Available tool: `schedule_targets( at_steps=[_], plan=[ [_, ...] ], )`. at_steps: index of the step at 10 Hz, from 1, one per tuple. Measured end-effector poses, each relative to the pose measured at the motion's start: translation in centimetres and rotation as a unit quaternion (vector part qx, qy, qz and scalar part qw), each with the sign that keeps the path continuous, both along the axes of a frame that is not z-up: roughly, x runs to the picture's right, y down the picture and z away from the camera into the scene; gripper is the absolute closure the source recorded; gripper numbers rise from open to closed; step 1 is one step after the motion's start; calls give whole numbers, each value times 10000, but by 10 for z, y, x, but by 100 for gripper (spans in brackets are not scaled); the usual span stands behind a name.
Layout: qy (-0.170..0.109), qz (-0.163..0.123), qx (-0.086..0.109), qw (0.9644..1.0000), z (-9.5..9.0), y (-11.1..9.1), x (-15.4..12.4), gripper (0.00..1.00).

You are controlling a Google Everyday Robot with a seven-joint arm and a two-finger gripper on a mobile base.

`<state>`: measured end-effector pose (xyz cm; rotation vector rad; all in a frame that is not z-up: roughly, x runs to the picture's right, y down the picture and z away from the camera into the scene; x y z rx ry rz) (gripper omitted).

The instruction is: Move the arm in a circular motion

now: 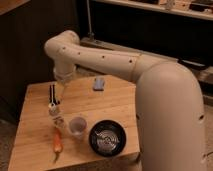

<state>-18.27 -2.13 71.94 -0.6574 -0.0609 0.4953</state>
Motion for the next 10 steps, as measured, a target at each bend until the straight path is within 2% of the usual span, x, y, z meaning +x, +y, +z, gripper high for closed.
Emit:
schedule_targets(
  at_steps=[2,3,4,5,7,8,10],
  plan=[
    [315,404,-31,9987,21,-22,53,20],
    [431,532,-47,9976,24,-25,74,20],
    [640,746,-75,9951,26,-25,113,20],
    [775,902,-95,9929,26,-23,136,20],
    [1089,1237,-170,9862,22,-10,188,20],
    [1236,1401,-220,9821,18,1,215,20],
    [1372,1602,-293,9771,4,29,252,20]
  ],
)
